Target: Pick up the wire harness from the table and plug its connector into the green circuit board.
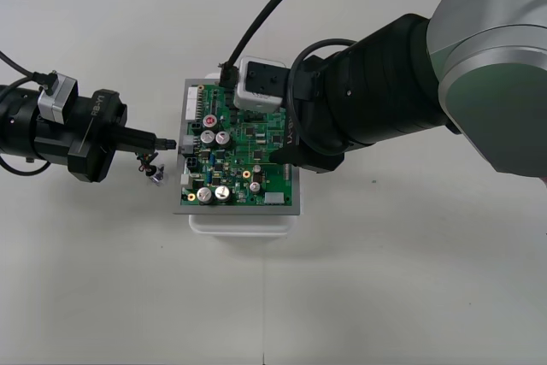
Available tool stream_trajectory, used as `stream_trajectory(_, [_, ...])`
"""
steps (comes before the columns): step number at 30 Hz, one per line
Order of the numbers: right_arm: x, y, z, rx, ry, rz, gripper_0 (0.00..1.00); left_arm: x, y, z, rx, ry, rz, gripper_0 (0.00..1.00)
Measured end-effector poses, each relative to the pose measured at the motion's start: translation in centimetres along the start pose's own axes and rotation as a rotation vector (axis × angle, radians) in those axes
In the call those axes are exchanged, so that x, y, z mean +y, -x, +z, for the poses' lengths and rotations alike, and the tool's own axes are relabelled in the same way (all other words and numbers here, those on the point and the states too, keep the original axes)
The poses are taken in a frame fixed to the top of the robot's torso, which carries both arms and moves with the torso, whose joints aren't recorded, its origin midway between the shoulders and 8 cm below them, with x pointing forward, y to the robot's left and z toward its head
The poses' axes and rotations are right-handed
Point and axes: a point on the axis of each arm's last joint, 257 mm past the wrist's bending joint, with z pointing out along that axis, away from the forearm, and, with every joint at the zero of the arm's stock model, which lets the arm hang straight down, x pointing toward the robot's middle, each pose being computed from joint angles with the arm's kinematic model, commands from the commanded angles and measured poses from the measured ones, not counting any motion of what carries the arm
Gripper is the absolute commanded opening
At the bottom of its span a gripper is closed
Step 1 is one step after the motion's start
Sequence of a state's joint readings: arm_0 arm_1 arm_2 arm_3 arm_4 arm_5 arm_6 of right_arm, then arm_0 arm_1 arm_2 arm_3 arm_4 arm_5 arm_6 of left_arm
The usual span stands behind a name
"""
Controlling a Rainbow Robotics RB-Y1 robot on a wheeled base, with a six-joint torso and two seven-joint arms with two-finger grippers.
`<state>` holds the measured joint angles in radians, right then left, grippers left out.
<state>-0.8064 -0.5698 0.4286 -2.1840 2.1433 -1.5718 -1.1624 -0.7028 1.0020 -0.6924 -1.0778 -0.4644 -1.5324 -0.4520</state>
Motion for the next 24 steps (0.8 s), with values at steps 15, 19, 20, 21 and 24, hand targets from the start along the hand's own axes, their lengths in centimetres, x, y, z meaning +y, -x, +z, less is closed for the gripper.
stream_trajectory(15, [0.04,0.32,0.09,-0.007,-0.001,-0.001,0.69,-0.05,-0.06,0.05,0.002,-0.003,0.0,0.0])
stream_trajectory(19, [0.06,0.35,0.09,-0.007,0.0,-0.001,0.69,-0.06,-0.06,0.06,0.002,-0.003,0.0,0.0])
stream_trajectory(20, [0.07,0.37,0.1,-0.008,0.0,-0.001,0.69,-0.06,-0.07,0.06,0.002,-0.003,0.0,0.0])
stream_trajectory(21, [0.08,0.39,0.1,-0.008,0.0,-0.001,0.69,-0.06,-0.07,0.07,0.002,-0.003,0.0,0.0])
stream_trajectory(24, [0.11,0.47,0.12,-0.01,0.001,-0.001,0.69,-0.06,-0.07,0.08,0.002,-0.003,0.0,0.0])
